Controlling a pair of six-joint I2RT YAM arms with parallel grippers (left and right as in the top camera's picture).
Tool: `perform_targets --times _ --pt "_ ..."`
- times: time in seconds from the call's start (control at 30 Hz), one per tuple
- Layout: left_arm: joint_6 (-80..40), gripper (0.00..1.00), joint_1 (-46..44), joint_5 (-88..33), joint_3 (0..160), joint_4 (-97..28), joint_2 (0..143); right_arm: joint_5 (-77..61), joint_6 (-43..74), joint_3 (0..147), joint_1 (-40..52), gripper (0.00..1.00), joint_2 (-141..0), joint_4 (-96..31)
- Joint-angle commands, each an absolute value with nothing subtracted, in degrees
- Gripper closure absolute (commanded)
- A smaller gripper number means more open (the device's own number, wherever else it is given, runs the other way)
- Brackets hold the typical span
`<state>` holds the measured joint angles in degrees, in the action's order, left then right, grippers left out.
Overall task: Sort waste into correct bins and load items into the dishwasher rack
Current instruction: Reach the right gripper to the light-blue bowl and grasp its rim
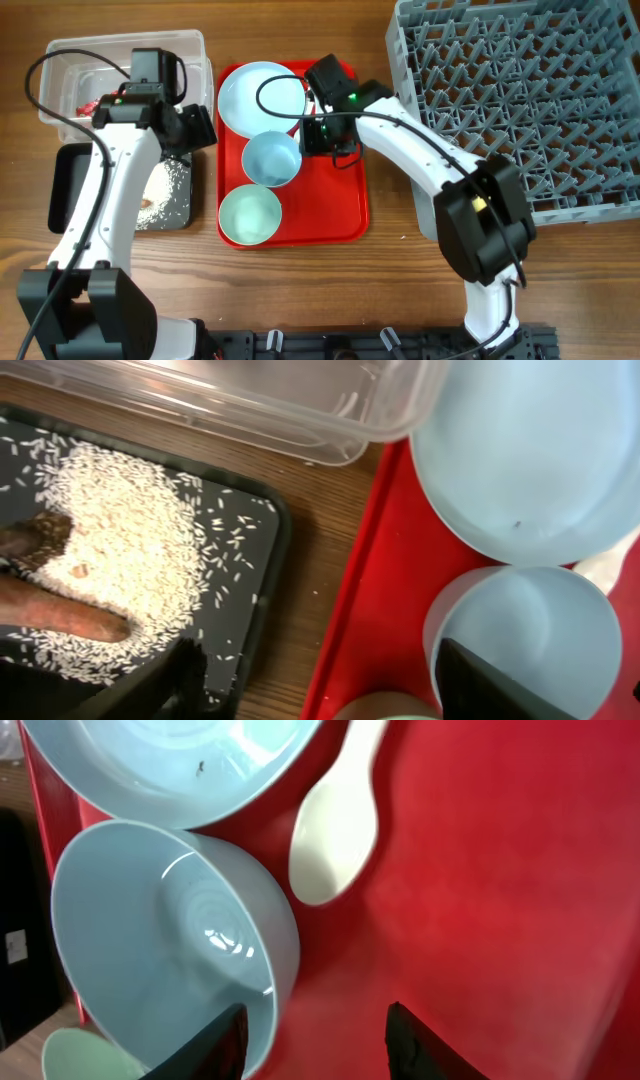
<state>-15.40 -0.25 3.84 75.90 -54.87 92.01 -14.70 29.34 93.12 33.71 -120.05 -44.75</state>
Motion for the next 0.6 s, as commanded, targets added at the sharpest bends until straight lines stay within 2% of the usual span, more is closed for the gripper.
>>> perform_targets --times 0.0,0.1,0.3,0.47,0.57 --pt "-15.5 0.22 1.3 5.2 77.1 -54.7 90.8 -14.0 30.0 93.3 35.5 0.55 -121.7 -42.8" --pt "-15.5 0.18 2.1 5.2 77.1 -54.7 90.8 -12.8 30.0 93.3 36.5 0.59 -122.1 -41.7" --pt "-15.5 0.01 4.0 5.2 77.1 -54.7 90.8 -11.6 30.1 93.3 38.0 0.66 -123.9 -41.2" --pt "-15.5 0.0 4.5 5.2 77.1 -54.7 90.8 -11.6 30.2 93.3 38.0 0.69 -124.3 -41.2" --pt "-15.5 0.0 4.5 5.2 77.1 -54.7 90.8 -11.4 30.2 93.3 38.0 0.76 -124.3 -41.2"
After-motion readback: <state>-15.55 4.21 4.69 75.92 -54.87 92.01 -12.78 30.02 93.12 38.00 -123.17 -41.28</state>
